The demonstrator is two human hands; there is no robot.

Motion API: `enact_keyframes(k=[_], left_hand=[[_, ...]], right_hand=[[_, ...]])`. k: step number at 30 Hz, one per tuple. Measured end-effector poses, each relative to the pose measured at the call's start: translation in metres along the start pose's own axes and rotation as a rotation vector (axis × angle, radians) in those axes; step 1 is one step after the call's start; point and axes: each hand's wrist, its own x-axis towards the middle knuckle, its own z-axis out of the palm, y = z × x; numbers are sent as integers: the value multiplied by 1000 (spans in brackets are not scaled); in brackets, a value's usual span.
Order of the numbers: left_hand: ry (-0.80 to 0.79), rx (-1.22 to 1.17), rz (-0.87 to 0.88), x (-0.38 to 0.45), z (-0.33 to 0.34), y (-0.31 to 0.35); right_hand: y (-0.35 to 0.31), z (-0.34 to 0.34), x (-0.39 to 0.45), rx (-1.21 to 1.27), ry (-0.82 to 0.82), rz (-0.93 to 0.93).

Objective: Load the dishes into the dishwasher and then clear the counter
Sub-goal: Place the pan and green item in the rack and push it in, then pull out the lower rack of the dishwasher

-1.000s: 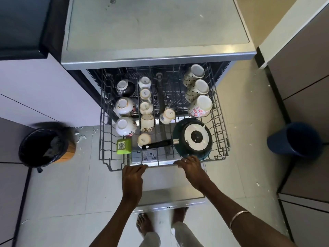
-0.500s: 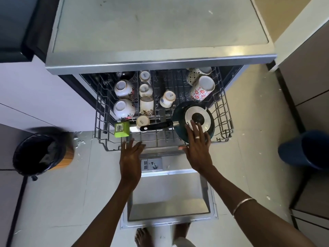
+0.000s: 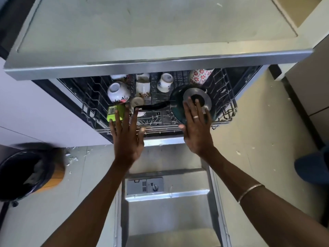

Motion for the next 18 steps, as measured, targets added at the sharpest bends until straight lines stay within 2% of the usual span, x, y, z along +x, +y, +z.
enact_keyframes(k=[9, 14, 18], left_hand=[[173, 71, 14, 38, 36, -16], [218, 72, -1, 98, 52, -21], [256, 94, 3, 100, 65, -23]], right_hand=[[13, 23, 36, -93, 187, -61], [35, 40, 102, -129, 223, -86], [42, 49, 104, -163, 273, -110]])
